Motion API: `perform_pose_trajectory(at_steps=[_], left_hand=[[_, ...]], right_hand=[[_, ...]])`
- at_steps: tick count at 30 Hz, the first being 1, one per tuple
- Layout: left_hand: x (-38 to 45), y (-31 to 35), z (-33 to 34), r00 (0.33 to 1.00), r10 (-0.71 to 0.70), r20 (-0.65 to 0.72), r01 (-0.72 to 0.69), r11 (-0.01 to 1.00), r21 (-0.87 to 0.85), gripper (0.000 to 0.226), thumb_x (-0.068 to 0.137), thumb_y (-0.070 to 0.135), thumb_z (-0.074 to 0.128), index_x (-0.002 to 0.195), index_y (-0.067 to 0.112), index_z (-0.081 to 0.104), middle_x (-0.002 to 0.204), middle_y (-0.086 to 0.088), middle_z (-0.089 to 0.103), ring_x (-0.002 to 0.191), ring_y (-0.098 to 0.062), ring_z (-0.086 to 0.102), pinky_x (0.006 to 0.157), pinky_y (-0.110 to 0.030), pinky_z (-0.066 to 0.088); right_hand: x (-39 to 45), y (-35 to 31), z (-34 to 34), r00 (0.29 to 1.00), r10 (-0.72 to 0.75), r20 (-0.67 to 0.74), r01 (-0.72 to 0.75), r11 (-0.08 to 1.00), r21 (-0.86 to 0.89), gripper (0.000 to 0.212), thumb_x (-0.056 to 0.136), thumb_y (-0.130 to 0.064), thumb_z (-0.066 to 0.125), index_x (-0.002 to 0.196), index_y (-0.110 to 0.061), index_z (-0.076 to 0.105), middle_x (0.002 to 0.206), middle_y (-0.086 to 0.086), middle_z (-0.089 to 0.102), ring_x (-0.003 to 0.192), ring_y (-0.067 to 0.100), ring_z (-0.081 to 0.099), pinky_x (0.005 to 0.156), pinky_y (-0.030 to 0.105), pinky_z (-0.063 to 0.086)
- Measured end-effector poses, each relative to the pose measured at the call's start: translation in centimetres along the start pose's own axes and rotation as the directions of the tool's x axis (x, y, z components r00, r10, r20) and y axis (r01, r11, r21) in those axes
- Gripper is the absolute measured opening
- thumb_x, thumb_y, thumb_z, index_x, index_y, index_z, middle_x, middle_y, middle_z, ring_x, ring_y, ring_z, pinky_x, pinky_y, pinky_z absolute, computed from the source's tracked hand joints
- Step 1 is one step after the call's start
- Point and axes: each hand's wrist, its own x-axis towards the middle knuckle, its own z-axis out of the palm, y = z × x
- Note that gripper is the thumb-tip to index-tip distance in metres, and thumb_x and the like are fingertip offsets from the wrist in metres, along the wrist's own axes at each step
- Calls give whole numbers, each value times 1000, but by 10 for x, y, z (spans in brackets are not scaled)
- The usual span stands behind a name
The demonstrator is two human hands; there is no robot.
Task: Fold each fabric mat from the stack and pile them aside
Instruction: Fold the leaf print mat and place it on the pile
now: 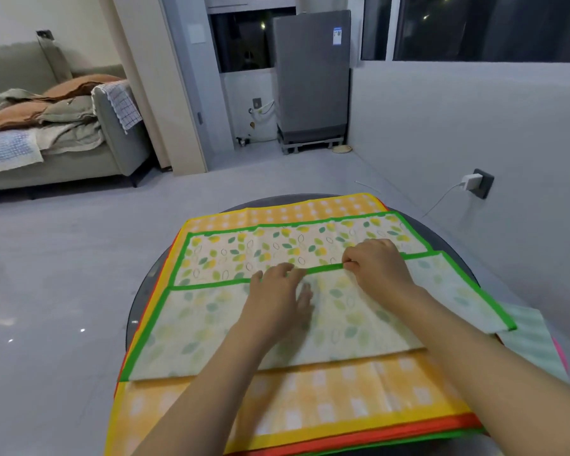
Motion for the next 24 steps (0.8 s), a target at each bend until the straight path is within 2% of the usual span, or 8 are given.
perform_pose_trajectory(at_steps=[3,7,10,13,15,18,21,24], left_hand=[[-14,9,10,997,34,72,-36,999,33,40,99,37,34,135,24,43,146,0,35,137,-20,28,112,-39,18],[-30,13,19,980,-65,186,64,998,13,53,101,37,22,151,22,14,160,-4,0,147,-21,-4,119,-41,-2],[-38,13,26,970,-109,218,109,994,13,57,99,41,13,152,24,0,159,-4,-12,145,-23,-16,118,-41,-11],[-45,11,33,971,-101,216,86,993,75,71,84,51,-7,150,27,-9,158,-3,-18,144,-24,-21,117,-42,-14],[-46,9,35,975,-102,199,84,992,98,68,85,49,-5,150,28,-10,158,-1,-18,144,-23,-20,117,-43,-13],[-46,9,34,979,-93,181,75,992,101,57,99,44,8,150,28,-10,158,0,-17,144,-23,-19,118,-43,-11],[-47,7,35,980,-85,182,70,994,84,56,100,43,11,150,29,-10,158,0,-18,144,-22,-20,118,-43,-11],[-47,6,37,982,-79,170,65,994,84,64,90,51,-2,150,30,-9,158,1,-17,144,-22,-20,118,-42,-11]], right_hand=[[-3,0,2,999,32,2,-32,999,10,23,95,-26,48,105,-24,68,107,-6,67,106,19,52,92,27,21],[-24,-33,-5,996,20,90,-26,998,66,37,99,-32,37,133,-25,50,139,-6,49,133,15,36,109,28,16],[-57,-65,-2,971,-5,237,-27,991,129,51,100,-37,14,146,-21,27,155,-3,23,144,13,12,116,28,4],[-83,-71,6,935,-53,352,22,996,90,82,74,-49,-20,150,-24,0,158,-4,-5,144,11,-12,112,27,-14],[-87,-61,7,932,-29,360,7,998,63,74,79,-49,-18,149,-29,-5,157,-7,-10,143,9,-16,112,28,-17],[-88,-37,0,926,51,375,-68,997,31,52,98,-43,2,148,-33,-7,156,-9,-15,142,8,-18,116,32,-14],[-96,-9,-8,922,135,362,-142,990,-8,51,99,-41,5,148,-35,-8,156,-8,-15,142,9,-18,117,33,-12],[-103,18,-13,916,210,341,-209,977,-41,51,99,-41,5,148,-34,-8,157,-7,-14,143,9,-17,117,33,-11]])
